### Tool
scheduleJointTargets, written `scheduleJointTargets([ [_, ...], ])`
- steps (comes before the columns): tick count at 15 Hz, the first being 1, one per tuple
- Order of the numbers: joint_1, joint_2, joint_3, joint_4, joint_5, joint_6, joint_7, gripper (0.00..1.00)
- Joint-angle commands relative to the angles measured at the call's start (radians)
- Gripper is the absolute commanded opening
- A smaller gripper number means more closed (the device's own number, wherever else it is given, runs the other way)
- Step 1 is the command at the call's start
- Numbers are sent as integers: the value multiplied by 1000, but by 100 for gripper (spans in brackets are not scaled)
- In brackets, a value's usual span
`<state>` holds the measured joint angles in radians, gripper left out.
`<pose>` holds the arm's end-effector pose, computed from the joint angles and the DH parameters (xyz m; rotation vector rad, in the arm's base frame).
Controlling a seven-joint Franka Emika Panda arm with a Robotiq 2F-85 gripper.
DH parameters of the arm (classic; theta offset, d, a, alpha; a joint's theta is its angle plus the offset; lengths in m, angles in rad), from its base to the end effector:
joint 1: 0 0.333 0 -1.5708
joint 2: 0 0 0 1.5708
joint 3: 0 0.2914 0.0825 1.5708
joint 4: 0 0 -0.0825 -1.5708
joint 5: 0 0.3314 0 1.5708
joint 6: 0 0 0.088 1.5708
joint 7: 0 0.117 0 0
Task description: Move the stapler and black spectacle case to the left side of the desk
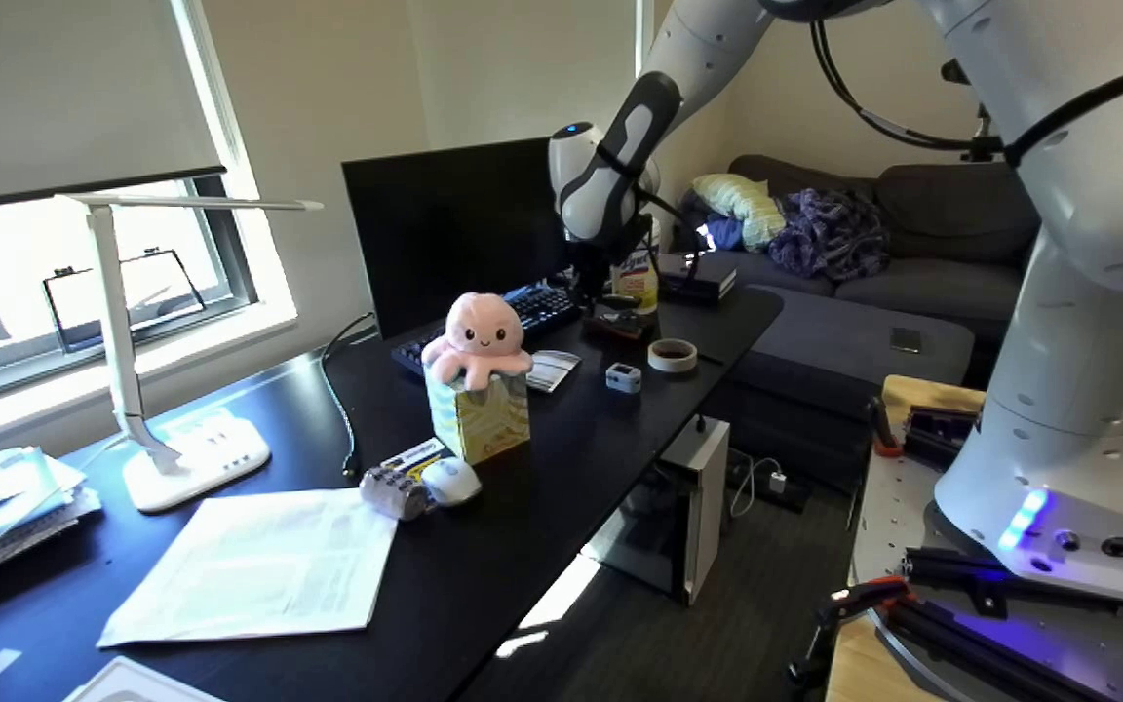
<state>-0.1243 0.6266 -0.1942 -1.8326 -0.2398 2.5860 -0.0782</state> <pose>0.5865 -0.1807 0.2162 2.8689 -0.0003 0.1106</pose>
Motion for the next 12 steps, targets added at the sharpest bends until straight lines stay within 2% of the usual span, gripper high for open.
scheduleJointTargets([
  [1, 109, -206, -60, -180, -110, -10, 79, 14],
  [4, 214, -322, -83, -257, -266, -62, 171, 14],
  [7, 304, -389, -45, -332, -485, -87, 284, 14],
  [8, 309, -418, -14, -354, -521, -101, 318, 14],
  [9, 244, -351, 5, -287, -454, -85, 267, 39],
  [12, 276, -387, 39, -331, -496, -98, 317, 39],
])
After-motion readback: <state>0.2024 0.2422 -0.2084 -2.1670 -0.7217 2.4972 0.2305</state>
